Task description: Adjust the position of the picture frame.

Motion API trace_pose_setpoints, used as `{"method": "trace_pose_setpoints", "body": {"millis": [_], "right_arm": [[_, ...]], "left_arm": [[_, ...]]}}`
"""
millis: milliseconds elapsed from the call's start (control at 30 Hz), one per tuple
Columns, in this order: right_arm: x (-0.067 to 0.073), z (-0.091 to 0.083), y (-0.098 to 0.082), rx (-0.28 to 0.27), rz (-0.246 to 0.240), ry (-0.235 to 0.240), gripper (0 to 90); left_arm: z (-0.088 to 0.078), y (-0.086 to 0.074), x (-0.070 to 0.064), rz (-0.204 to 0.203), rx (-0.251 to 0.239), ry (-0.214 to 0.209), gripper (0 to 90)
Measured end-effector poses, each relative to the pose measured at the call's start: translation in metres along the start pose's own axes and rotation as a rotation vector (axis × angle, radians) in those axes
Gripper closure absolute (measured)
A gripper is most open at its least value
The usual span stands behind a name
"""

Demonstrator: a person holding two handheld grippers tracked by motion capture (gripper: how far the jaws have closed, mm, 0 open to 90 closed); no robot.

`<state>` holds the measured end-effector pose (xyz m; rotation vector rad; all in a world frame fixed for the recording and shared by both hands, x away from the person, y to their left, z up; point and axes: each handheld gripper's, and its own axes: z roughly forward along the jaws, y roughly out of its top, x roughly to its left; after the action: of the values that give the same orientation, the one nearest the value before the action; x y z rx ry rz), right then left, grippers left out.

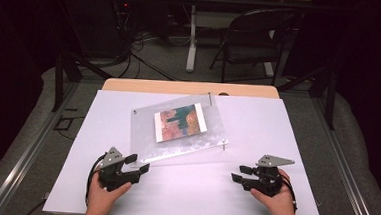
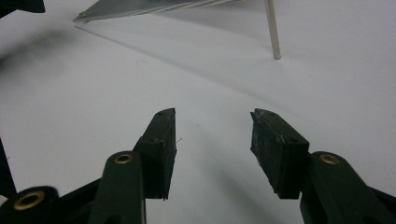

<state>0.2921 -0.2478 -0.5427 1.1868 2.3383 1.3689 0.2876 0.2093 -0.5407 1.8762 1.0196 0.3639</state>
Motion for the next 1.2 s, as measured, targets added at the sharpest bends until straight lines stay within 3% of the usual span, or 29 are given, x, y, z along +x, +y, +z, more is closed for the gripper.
{"method": "trace_pose_setpoints", "body": {"millis": [267,533,700,867,933,1067,1200], "right_arm": [[0.000,-0.001,-0.001,0.000,0.003,-0.008,49.8],[-0.001,0.000,0.006,-0.005,0.009,-0.007,48.6],[0.001,-0.002,0.019,-0.007,-0.037,-0.018,53.2],[-0.005,0.005,0.036,0.010,-0.084,-0.041,54.7],[-0.008,0.009,0.042,0.015,-0.092,-0.040,55.4],[-0.016,0.019,0.053,0.011,-0.092,-0.021,62.1],[-0.022,0.029,0.058,0.012,-0.098,-0.017,62.9]], "left_arm": [[-0.001,0.001,0.000,-0.006,0.011,-0.010,40.0],[0.001,0.002,0.000,-0.039,0.012,-0.023,40.2],[0.000,0.012,-0.002,-0.047,0.002,-0.045,43.7],[0.002,0.026,-0.007,-0.011,0.019,-0.072,51.1],[0.004,0.030,-0.009,-0.001,0.021,-0.064,51.3],[0.009,0.035,-0.012,0.011,0.016,-0.057,51.7],[0.014,0.035,-0.012,0.014,0.018,-0.062,53.4]]}}
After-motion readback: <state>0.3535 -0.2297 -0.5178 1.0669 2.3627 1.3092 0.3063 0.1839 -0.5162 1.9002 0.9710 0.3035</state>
